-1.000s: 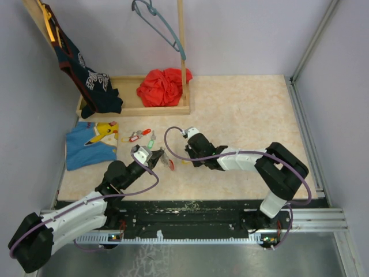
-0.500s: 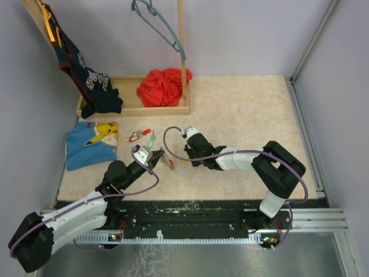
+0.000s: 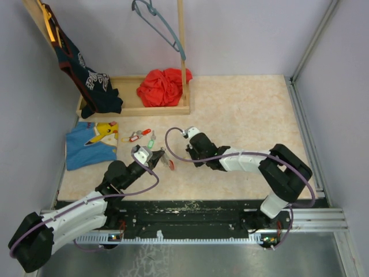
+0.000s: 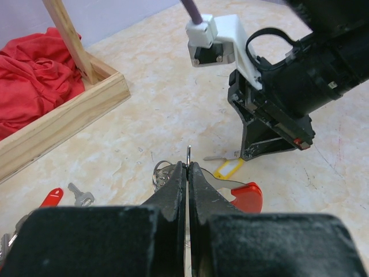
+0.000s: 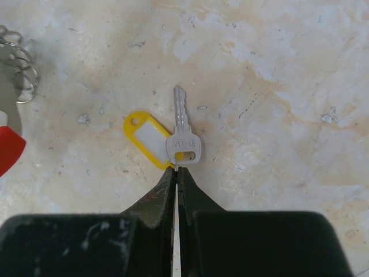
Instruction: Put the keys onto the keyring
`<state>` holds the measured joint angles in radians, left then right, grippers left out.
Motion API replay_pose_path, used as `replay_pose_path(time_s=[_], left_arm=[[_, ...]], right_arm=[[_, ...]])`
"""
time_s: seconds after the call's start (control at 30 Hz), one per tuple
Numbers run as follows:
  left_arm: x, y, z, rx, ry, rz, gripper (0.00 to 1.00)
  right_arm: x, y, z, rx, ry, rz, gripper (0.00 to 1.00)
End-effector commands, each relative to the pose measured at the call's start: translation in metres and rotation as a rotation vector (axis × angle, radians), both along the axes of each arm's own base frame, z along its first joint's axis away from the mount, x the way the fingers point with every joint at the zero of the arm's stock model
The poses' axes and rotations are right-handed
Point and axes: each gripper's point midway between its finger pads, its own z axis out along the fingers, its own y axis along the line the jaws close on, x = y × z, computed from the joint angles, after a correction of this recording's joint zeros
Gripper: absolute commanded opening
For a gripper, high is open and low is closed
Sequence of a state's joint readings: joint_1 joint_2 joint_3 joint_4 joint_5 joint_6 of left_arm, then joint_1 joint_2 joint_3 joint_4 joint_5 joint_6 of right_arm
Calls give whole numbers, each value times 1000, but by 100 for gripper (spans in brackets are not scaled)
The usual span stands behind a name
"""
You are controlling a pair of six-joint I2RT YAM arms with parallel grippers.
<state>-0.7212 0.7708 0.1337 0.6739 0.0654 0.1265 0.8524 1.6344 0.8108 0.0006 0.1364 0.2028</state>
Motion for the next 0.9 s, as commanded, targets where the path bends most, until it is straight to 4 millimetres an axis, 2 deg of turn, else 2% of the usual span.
replay_pose_path(time_s=[0.0,0.33,0.57,0.73,0.87], left_arm=[[-1,-5,21,-56,-50,-25,0],[-6,-19,34,-54,-86,-109,0],[-14,-42,43,-20,-131,-246,0],[-23,-57,45,11,-166,-353,0],[-31,-67,44,44,-191,-444,0]], right_arm=[[5,2,43,44,-109,77,0],[-4,-4,112,87,-330,259,0],[-28,1,161,204,-494,431,0],[-48,5,178,255,-563,565,0],[-57,7,181,251,-576,637,0]])
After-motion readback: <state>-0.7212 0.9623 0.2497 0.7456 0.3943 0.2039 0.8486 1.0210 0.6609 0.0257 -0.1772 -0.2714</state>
